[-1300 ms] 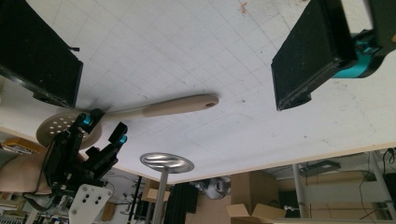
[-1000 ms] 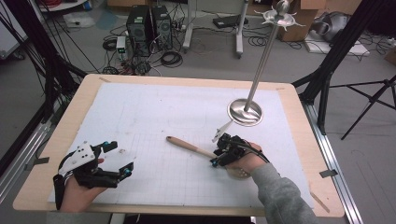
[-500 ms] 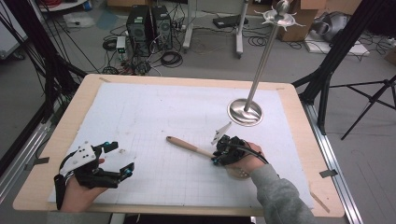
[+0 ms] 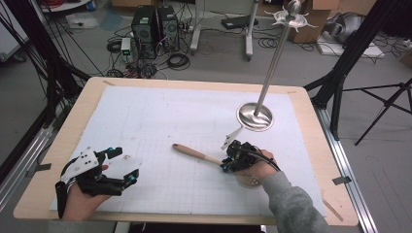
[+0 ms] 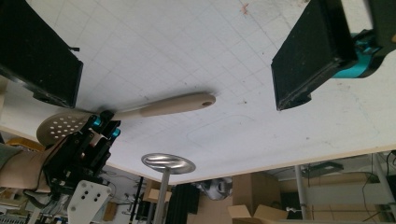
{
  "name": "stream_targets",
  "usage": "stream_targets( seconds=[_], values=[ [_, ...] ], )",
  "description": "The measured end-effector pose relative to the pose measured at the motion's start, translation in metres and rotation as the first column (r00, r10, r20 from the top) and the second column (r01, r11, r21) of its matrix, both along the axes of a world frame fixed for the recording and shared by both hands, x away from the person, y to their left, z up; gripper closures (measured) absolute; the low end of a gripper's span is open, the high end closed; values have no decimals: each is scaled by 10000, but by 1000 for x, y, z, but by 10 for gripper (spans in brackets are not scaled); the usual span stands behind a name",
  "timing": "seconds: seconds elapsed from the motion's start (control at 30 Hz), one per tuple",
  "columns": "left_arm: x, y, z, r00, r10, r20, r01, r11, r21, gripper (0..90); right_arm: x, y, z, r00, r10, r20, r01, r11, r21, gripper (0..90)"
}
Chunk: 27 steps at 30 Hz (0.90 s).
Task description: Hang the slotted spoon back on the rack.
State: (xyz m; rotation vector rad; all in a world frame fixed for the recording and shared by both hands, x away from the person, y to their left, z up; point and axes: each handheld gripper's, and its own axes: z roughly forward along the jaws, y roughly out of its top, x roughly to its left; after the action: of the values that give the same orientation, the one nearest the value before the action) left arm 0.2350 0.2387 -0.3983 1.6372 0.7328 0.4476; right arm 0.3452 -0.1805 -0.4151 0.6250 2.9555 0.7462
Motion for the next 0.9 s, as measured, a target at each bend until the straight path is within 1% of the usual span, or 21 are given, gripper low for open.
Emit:
stream_targets(
  seconds=[0.1,0.17,0.2,0.23,0.33,0.4,0.6,0.7,0.83,0.9],
  values=[
    [0,2,1,10000,30,30,-30,10000,-19,24,0,-6,0,9998,-195,-27,195,9997,157,781],
    [0,2,0,10000,56,35,-56,10000,-31,24,0,-10,0,9997,-245,-41,246,9991,357,781],
    [0,2,0,10000,56,25,-55,10000,-30,24,-1,-12,1,9996,-266,-122,271,9989,387,780],
    [0,2,0,10000,28,20,-27,10000,-19,24,-1,-13,3,9995,-302,-109,307,9985,459,780],
    [1,1,0,10000,4,15,-4,10000,22,24,-2,-20,7,9995,-301,6,299,9952,927,780],
    [1,1,0,10000,20,7,-20,10000,-1,24,-3,-24,10,9991,-434,26,429,9930,1100,781],
    [3,-1,0,10000,-56,-14,56,10000,-32,24,-5,-33,16,9988,-476,151,452,9901,1328,781],
    [4,-2,-1,10000,-83,-15,83,10000,-24,24,-6,-39,19,9993,-314,197,278,9862,1631,780],
    [5,-3,-1,9999,-114,-11,114,9999,-33,24,-8,-46,25,9986,-482,234,424,9781,2040,780],
    [6,-3,-1,9999,-121,-31,121,9999,-63,24,-9,-51,27,9978,-585,324,501,9748,2174,780]
  ],
)
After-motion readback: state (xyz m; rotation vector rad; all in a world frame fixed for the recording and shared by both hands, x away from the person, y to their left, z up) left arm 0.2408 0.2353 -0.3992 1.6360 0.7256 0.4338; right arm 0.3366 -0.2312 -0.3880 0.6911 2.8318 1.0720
